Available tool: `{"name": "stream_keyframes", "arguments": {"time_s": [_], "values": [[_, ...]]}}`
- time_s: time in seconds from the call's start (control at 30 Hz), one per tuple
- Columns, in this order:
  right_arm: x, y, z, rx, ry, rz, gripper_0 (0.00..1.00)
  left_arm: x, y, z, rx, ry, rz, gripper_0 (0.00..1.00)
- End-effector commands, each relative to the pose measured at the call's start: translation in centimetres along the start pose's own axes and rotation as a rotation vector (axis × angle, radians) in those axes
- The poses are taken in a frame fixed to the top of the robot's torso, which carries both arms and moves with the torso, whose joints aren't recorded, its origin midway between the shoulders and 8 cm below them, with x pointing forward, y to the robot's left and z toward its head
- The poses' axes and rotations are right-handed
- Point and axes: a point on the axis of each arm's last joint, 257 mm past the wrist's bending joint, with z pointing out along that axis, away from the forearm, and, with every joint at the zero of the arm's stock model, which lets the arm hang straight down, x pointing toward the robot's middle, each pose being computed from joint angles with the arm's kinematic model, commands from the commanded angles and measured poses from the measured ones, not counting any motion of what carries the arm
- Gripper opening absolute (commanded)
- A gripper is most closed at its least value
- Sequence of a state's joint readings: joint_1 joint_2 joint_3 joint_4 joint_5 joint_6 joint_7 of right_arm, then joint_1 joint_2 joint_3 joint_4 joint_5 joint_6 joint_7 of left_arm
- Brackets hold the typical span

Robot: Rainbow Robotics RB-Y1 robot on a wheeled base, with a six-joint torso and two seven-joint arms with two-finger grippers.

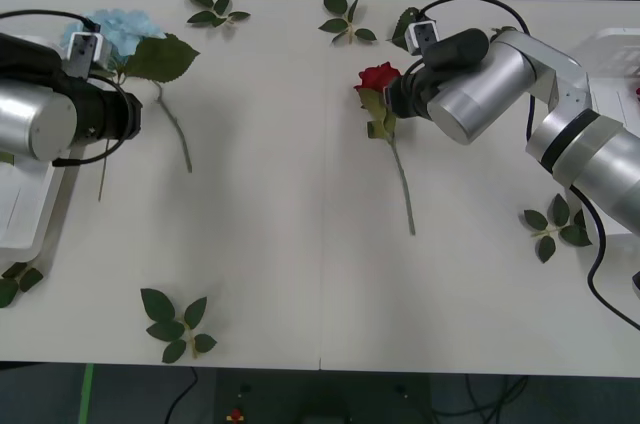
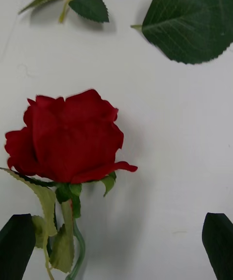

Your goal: Place the red flowers into the right box and the blue flowers into the left box. If a person shows an open palm, hand one flower to the person first, then continue sorting.

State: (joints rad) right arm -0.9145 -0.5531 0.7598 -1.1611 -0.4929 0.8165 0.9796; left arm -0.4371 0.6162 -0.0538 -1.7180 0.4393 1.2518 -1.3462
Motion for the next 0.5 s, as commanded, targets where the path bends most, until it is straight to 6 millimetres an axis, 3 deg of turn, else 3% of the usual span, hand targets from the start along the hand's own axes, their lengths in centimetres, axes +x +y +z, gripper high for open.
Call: {"name": "stream_keyframes", "arguments": {"time_s": [0.03,0.17,0.3,0.5], "values": [[0.4,3.9,0.3,-0.034,-0.023,0.077,1.00,-8.2,-0.2,-6.7,0.044,-0.108,0.003,0.00],[0.9,5.0,1.3,-0.016,-0.033,0.091,1.00,-10.3,1.4,-10.3,0.066,-0.119,-0.047,0.00],[1.0,5.7,2.3,0.001,-0.048,0.092,1.00,-11.6,5.4,-13.0,0.026,-0.144,0.020,0.00],[0.9,5.4,3.8,0.024,-0.064,0.080,1.00,-11.7,11.2,-14.3,-0.023,-0.150,0.132,0.00]]}}
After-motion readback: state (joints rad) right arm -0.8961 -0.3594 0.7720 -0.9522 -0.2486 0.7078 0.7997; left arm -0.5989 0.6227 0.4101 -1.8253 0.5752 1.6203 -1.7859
